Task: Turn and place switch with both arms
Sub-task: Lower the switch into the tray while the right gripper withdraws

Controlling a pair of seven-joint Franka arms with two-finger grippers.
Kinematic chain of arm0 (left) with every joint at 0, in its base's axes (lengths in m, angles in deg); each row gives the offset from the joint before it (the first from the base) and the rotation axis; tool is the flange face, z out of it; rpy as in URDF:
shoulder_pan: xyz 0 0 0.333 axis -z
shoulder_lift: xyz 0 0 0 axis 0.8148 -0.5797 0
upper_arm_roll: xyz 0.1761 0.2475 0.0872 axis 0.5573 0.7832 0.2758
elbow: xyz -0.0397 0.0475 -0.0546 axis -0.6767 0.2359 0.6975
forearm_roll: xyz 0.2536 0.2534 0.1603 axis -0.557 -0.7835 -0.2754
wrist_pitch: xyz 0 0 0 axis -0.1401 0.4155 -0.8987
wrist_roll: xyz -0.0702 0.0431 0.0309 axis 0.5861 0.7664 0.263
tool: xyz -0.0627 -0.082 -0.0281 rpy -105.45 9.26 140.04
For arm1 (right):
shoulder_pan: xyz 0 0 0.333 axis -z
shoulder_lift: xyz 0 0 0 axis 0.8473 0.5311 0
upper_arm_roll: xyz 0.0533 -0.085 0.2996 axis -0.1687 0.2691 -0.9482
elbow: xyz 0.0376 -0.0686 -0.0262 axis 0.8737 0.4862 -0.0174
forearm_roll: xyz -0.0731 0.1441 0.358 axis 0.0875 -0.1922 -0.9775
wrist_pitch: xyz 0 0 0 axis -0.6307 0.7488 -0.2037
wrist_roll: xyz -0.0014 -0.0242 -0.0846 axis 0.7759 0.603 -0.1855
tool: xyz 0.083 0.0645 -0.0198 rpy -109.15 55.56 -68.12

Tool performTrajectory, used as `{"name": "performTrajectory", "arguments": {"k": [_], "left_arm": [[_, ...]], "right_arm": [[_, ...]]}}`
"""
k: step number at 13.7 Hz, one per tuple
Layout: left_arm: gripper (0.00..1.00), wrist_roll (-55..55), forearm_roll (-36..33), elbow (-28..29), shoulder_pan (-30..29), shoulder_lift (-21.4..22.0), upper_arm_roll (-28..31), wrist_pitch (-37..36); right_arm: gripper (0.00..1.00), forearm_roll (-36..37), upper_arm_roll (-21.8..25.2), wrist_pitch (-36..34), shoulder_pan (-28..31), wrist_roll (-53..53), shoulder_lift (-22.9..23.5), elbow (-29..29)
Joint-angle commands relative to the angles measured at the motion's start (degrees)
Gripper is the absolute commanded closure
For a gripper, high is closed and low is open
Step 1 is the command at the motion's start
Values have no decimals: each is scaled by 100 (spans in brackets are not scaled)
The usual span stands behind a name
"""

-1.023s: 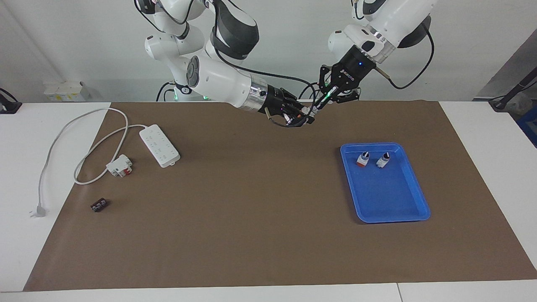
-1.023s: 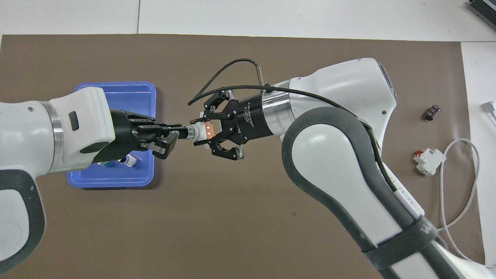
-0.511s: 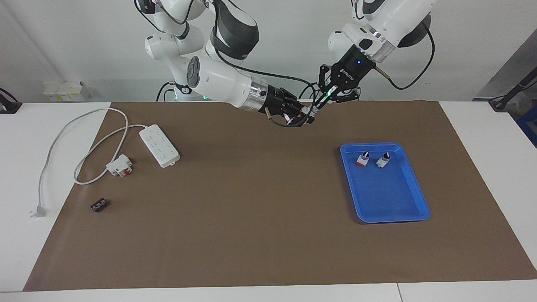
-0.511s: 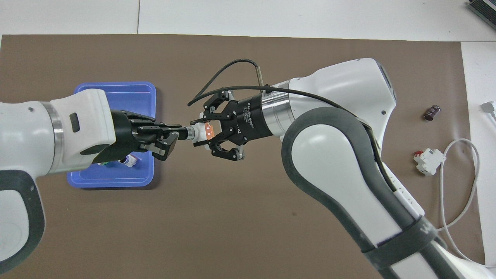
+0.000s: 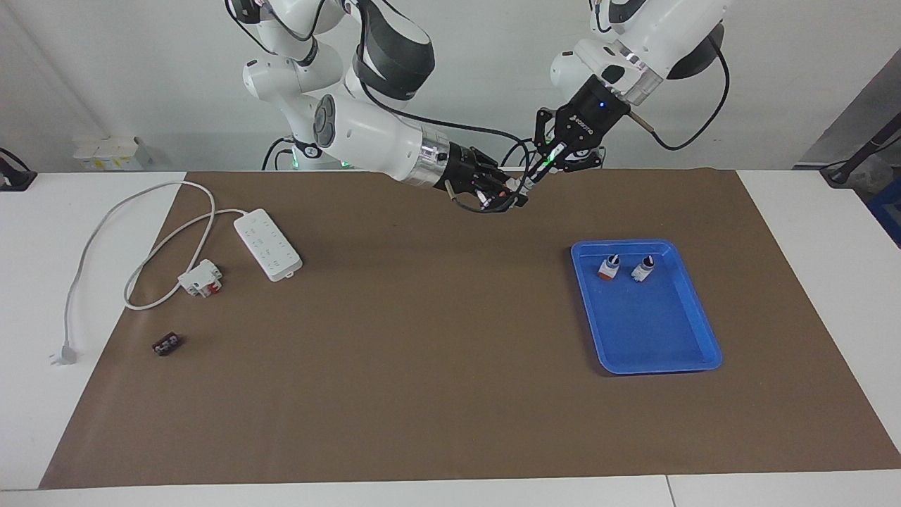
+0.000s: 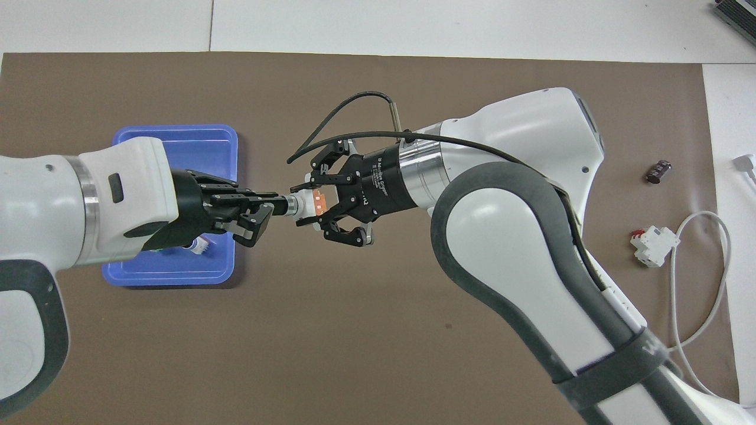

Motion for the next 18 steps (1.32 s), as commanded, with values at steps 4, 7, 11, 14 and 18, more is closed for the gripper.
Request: {"name": "performTrajectory", "arguments": {"k": [4, 7, 11, 14, 18], "left_arm": [[100, -93, -303, 118, 8, 84, 81, -125], [100, -85, -839, 144, 16, 84, 72, -55], [100, -93, -1814, 197, -89, -21, 80, 68], [100, -94, -2412, 206, -325, -450, 81, 436], [100, -76, -3203, 144, -669, -1170, 89, 998]], "right_arm": [[0, 1112, 8, -1027, 592, -659, -764, 65], [0, 2041, 8, -1257, 1075, -1440, -1054, 56], [0, 3814, 8, -1354, 1524, -3117, -1169, 73], [0, 5126, -1, -1363, 1857, -4497, -1178, 100], [0, 6084, -1, -1389, 2184, -6027, -1222, 82]]}}
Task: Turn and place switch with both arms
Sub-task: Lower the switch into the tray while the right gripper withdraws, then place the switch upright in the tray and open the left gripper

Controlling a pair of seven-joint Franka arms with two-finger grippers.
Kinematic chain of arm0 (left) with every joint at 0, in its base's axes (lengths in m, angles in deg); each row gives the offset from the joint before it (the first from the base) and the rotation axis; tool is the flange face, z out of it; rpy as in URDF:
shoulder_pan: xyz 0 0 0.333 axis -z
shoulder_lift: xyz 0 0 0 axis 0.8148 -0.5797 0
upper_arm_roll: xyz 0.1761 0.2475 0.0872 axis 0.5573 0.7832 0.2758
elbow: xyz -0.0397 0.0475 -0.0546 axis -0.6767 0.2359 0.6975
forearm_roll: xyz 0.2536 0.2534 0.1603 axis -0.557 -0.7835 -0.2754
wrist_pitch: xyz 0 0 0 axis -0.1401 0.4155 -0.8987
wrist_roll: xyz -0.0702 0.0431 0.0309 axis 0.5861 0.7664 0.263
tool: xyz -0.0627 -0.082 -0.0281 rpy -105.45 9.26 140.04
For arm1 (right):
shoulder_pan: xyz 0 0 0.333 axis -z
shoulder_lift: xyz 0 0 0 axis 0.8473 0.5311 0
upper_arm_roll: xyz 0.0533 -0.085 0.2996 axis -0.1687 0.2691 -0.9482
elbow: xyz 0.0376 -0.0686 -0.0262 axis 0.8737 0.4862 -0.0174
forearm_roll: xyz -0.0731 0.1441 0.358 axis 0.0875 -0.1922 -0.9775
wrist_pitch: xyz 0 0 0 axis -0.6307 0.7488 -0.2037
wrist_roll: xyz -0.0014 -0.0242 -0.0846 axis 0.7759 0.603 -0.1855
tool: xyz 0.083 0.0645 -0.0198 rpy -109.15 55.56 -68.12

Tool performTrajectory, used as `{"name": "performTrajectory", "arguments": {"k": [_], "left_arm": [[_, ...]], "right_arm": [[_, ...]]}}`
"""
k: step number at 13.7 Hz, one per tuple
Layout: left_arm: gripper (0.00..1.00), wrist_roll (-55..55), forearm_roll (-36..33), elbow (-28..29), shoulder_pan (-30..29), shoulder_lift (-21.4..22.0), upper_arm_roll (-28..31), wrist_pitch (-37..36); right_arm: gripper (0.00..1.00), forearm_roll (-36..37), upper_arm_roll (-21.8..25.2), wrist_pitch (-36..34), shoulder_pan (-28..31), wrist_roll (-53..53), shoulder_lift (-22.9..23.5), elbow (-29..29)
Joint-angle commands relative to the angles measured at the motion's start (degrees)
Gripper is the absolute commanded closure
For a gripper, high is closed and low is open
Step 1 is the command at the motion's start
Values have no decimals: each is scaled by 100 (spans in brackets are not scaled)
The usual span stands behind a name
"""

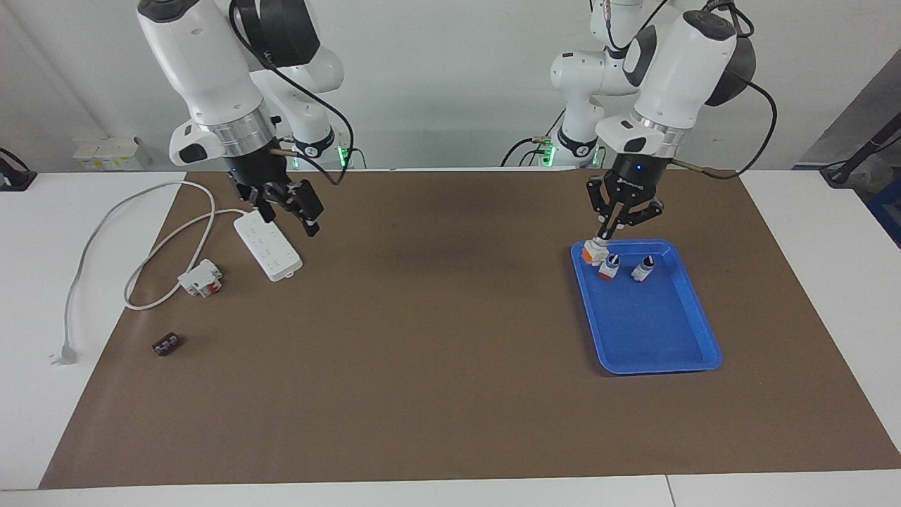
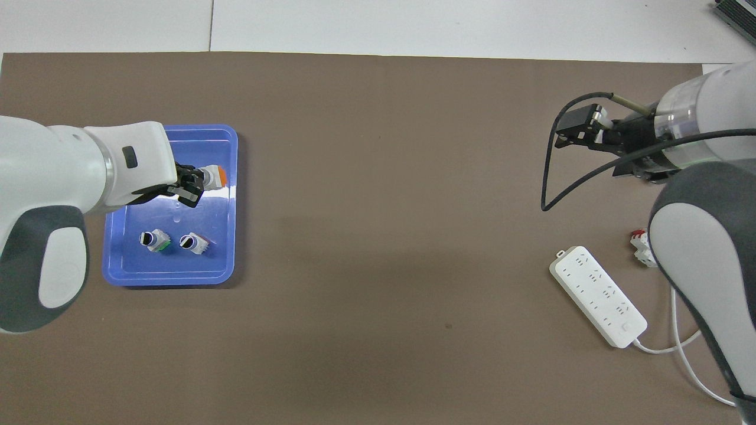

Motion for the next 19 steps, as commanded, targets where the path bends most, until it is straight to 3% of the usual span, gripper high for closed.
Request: {"name": "performTrajectory", "arguments": {"k": [1, 2, 4, 6, 10, 12, 15, 19], "left_arm": [[100, -58, -647, -45, -114, -599, -22, 582], [100, -58, -850, -45, -131, -793, 13, 758], [100, -67, -1106, 7, -376, -1101, 31, 1215], [100, -75, -1273, 17, -395, -1382, 31, 1296], [100, -567, -1274, 630, -465, -1270, 22, 1244], [1, -576, -1274, 624, -457, -1252, 14, 1217], [0, -498, -1265, 597, -474, -1086, 31, 1164], [0, -437, -1230, 570, -650, -550, 31, -3]], "right_arm": [[0, 647, -16, -58, 88, -905, -125, 29], [0, 657, 211, -137, -17, -1143, -125, -32], [0, 474, 1088, -513, -517, -1452, -116, -173], [0, -227, 1136, -953, -239, -1908, -151, -164], [0, -38, 1145, -1393, -220, -1980, -177, -182], [0, -28, 1215, -1517, -150, -2120, -247, -234], [0, -46, 1171, -1658, -158, -2086, -361, -157], [0, -89, 1163, -1649, -228, -2086, -415, -50]]}}
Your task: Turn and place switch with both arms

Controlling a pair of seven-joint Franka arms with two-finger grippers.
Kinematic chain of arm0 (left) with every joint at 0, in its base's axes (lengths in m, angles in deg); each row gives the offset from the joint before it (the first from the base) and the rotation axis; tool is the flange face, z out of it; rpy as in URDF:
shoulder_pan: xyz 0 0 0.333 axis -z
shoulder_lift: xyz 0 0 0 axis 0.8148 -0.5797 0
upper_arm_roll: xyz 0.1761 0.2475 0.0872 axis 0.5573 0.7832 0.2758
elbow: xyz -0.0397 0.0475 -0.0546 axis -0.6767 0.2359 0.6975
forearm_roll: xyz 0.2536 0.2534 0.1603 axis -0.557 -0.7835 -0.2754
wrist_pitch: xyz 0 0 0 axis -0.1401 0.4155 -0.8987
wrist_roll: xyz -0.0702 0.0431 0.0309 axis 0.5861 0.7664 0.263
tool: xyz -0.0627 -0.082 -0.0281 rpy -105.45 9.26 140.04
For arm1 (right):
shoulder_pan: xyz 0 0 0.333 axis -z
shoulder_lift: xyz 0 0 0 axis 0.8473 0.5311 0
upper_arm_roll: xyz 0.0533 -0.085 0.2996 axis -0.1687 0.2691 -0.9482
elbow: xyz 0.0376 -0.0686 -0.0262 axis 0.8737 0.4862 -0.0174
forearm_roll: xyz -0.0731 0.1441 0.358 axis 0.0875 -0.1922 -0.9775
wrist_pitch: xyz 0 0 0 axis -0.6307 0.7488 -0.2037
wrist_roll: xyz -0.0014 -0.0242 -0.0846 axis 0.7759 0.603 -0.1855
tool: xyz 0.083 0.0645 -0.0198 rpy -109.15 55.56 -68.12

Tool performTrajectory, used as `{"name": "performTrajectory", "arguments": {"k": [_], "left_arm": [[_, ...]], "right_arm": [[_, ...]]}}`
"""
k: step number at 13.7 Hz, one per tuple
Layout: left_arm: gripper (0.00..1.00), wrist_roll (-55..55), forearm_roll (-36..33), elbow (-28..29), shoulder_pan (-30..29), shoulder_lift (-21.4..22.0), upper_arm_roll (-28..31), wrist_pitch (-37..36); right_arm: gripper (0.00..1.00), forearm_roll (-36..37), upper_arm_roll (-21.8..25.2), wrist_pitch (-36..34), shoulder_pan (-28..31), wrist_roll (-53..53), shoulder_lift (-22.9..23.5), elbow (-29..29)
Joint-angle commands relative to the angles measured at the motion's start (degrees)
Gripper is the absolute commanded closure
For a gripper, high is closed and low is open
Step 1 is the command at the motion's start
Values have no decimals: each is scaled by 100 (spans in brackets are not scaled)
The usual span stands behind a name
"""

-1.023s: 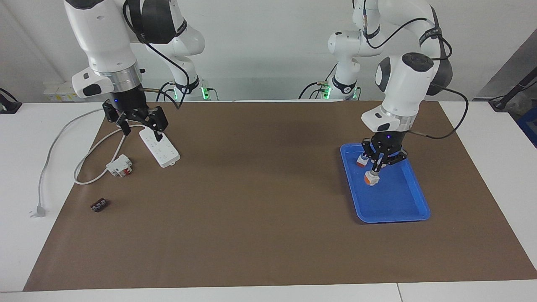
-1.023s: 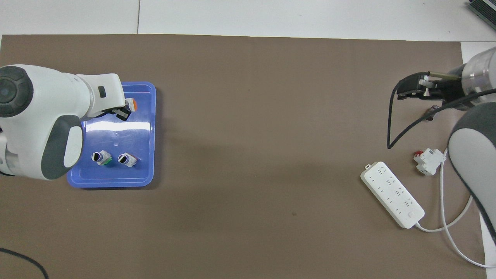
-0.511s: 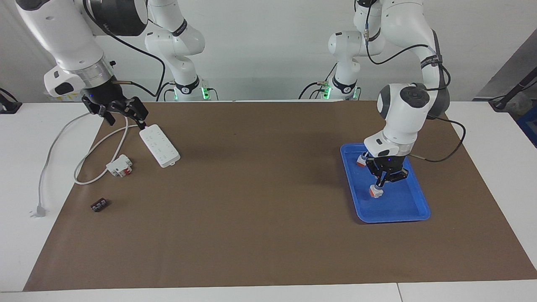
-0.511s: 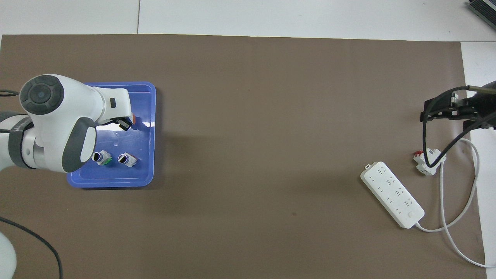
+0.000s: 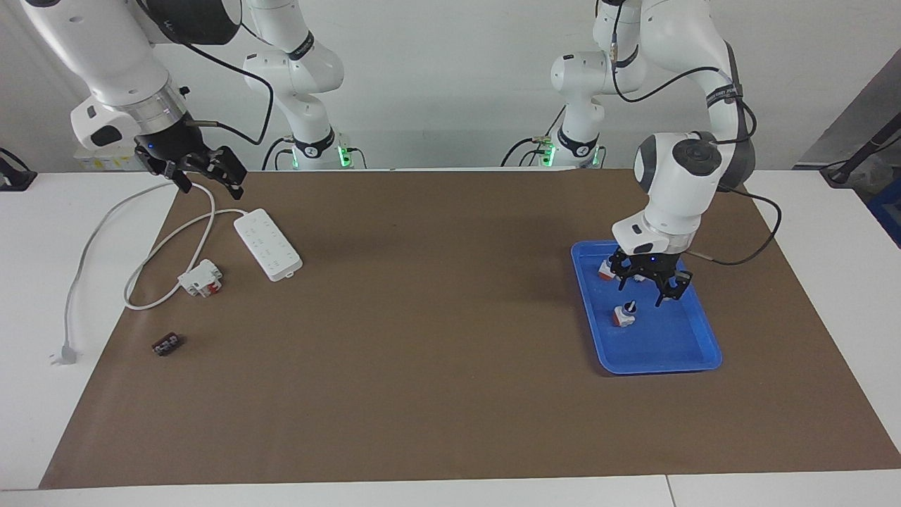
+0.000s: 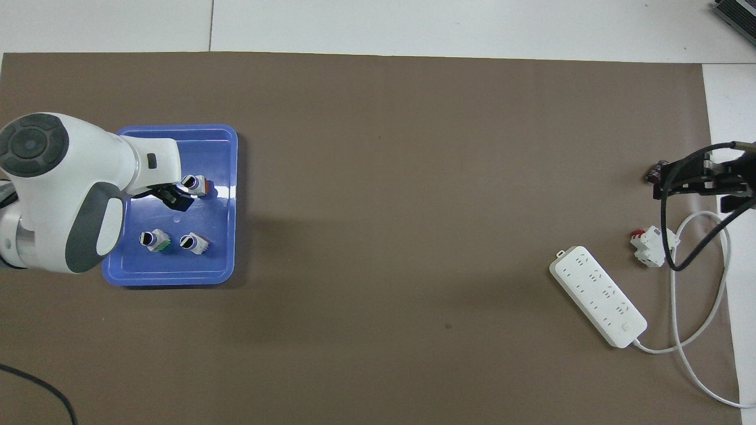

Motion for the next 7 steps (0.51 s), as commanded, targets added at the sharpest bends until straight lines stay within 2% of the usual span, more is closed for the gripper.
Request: {"name": "performTrajectory", "arguments": {"k": [1, 5, 7], "left_arm": [[0, 294, -47, 117, -149, 448, -22, -515], [0, 420, 49, -129, -421, 975, -4, -1235], [0, 516, 652, -391, -588, 1221, 5, -1596]], "right_arm": [[0, -22, -41, -1, -13, -118, -129, 151], [0, -39, -41, -1, -13, -118, -129, 151], [0, -39, -41, -1, -13, -118, -129, 151]]}}
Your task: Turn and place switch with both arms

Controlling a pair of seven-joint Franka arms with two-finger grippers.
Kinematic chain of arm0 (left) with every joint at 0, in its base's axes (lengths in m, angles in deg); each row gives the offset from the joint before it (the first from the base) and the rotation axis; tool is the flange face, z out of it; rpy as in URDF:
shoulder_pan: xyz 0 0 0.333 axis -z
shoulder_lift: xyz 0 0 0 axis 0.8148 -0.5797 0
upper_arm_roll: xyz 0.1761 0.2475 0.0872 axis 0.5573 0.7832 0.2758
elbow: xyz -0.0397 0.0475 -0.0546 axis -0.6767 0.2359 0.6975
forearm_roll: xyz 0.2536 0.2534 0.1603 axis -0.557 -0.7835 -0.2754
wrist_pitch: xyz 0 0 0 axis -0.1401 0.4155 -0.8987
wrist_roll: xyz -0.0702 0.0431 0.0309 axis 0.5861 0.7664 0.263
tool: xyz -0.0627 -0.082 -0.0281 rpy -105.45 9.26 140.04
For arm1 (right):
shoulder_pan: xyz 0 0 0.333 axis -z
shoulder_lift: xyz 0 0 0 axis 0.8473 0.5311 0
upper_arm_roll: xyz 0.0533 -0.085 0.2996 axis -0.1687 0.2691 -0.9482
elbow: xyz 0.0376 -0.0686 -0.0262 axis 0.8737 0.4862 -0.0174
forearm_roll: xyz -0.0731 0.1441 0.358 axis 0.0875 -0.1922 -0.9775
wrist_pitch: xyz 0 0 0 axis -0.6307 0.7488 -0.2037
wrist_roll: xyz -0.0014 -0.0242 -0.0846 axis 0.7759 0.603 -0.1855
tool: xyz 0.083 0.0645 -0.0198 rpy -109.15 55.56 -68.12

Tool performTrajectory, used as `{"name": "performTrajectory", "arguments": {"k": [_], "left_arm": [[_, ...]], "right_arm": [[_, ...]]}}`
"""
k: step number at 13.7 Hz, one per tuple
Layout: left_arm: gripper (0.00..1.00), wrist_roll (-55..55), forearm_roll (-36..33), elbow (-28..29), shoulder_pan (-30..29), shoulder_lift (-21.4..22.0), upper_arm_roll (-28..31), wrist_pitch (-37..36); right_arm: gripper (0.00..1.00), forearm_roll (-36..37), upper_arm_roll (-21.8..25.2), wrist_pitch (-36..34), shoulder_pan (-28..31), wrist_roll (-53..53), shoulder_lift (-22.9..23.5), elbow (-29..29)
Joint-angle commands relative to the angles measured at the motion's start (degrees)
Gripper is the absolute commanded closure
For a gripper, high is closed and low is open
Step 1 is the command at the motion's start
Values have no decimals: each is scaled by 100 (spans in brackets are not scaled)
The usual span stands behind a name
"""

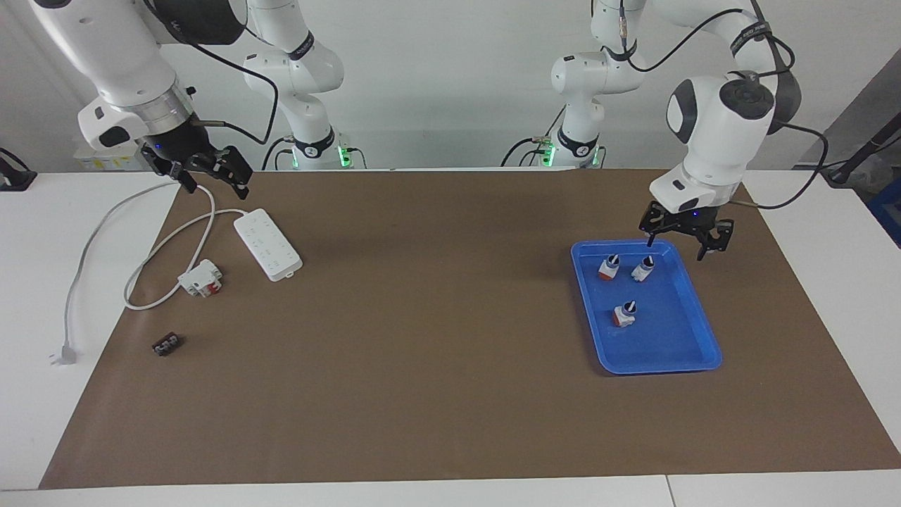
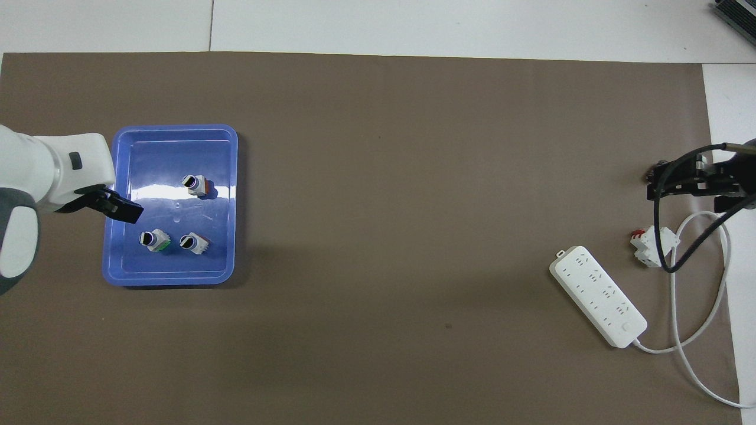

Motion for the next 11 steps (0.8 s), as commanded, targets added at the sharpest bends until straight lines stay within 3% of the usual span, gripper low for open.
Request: {"name": "performTrajectory", "arguments": {"k": [1, 4, 6, 11], "left_arm": [[0, 216, 677, -504, -331, 277, -51, -692], [0, 384, 741, -1716, -341, -12, -59, -1746], [0, 411, 741, -2236, -315, -153, -59, -2152], [0, 630, 732, -2538, -367, -216, -86, -2559]], "right_arm": [[0, -39, -24, -1, 39, -118, -129, 137], [0, -39, -24, -1, 39, -118, -129, 137], [0, -47, -24, -1, 39, -118, -129, 137], [0, -39, -24, -1, 39, -118, -129, 137]]}}
